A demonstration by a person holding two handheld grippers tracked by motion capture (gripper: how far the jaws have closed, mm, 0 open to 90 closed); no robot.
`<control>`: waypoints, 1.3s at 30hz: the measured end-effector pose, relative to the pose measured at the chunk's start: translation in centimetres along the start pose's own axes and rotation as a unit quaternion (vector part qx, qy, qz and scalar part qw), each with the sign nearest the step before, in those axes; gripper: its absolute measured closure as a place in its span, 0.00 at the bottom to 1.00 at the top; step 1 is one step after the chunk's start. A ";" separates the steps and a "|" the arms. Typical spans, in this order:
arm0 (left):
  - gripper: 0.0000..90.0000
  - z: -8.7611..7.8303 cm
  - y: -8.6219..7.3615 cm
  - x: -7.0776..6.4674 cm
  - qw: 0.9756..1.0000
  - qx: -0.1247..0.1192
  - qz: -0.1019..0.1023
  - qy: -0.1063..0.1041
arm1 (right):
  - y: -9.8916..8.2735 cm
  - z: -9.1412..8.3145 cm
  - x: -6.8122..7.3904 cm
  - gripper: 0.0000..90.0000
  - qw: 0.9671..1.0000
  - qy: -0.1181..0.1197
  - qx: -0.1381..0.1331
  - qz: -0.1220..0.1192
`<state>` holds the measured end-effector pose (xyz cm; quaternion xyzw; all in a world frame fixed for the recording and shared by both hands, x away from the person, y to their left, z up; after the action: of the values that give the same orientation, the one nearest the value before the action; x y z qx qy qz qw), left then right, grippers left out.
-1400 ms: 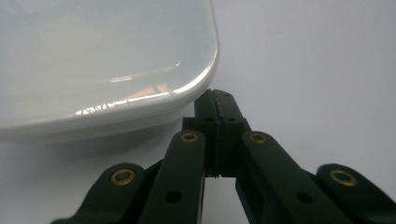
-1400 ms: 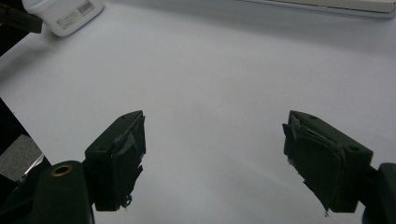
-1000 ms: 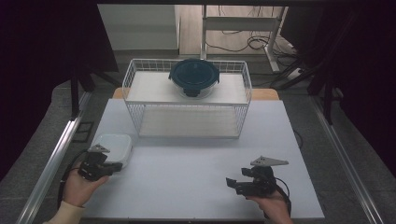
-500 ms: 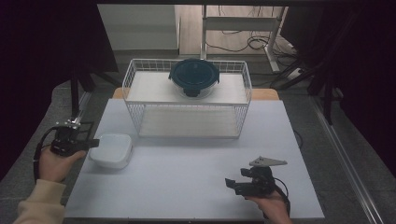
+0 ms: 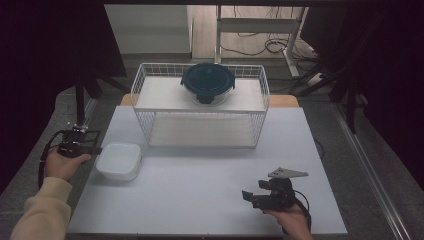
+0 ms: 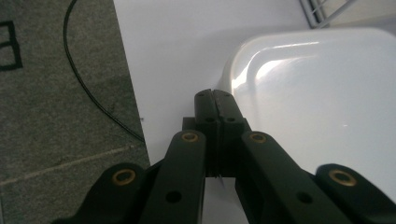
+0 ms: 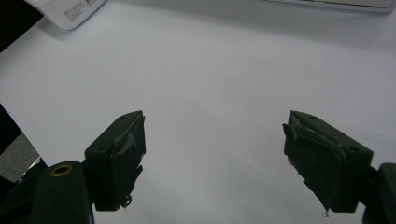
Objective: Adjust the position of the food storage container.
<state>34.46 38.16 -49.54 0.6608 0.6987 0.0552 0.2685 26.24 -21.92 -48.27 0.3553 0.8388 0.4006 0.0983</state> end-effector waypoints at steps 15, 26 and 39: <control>1.00 0.8 -2.1 -3.4 0.996 0.028 0.044 -0.068 | 0.0 0.1 0.2 0.23 1.000 0.002 0.003 0.000; 1.00 2.4 -3.4 -8.6 0.989 0.045 0.087 -0.107 | 0.1 -0.1 0.1 0.23 1.000 0.002 -0.001 -0.001; 1.00 4.1 -4.1 -12.8 0.982 0.058 0.114 -0.138 | 0.0 0.0 0.2 0.23 1.000 0.003 0.002 -0.002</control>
<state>32.36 24.38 -50.94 0.7518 0.5769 -0.0471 0.3158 26.16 -21.78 -48.25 0.3524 0.8408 0.3996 0.0957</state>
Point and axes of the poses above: each handheld gripper's, and its own axes: z roughly forward along the jaws, y roughly out of its top, x roughly to its left, the point moved 1 cm from there along z, roughly forward along the jaws, and after that the axes turned 12 degrees about -z, right-handed, at the moved point
